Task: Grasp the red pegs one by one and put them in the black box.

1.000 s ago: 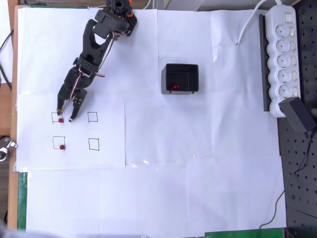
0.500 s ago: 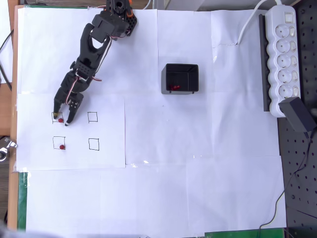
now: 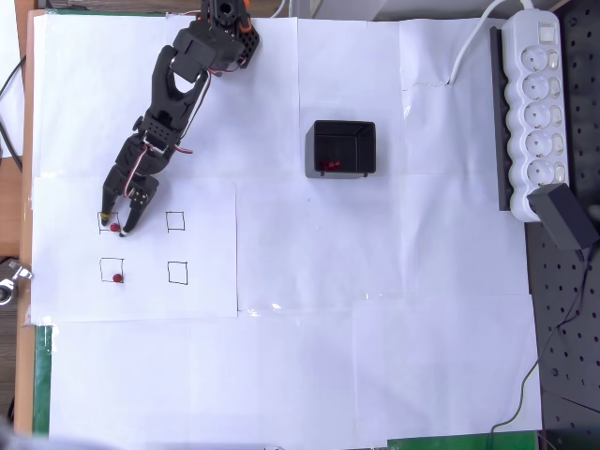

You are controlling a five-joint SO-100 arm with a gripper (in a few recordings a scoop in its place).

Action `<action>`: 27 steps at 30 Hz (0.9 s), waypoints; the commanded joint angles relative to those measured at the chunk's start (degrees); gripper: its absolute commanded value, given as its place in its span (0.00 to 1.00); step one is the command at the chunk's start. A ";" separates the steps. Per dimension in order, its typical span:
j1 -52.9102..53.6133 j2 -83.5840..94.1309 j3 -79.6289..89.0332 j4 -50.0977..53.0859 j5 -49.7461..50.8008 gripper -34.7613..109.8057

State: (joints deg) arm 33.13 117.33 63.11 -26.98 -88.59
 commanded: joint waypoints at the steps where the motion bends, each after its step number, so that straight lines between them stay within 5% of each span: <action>1: 1.49 0.35 4.13 -0.79 -1.49 0.28; 10: 1.41 -0.44 5.27 5.19 -0.53 0.24; 11: 1.05 -2.81 6.50 12.48 0.79 0.24; 14: 0.00 -13.01 18.37 60.47 10.20 0.24; 17: -2.99 -21.53 22.76 84.64 15.12 0.24; 22: -19.16 -28.83 45.09 128.76 4.75 0.24; 27: -46.76 -41.13 52.03 130.34 -18.63 0.24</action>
State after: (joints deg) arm 1.58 86.66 105.38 97.38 -95.62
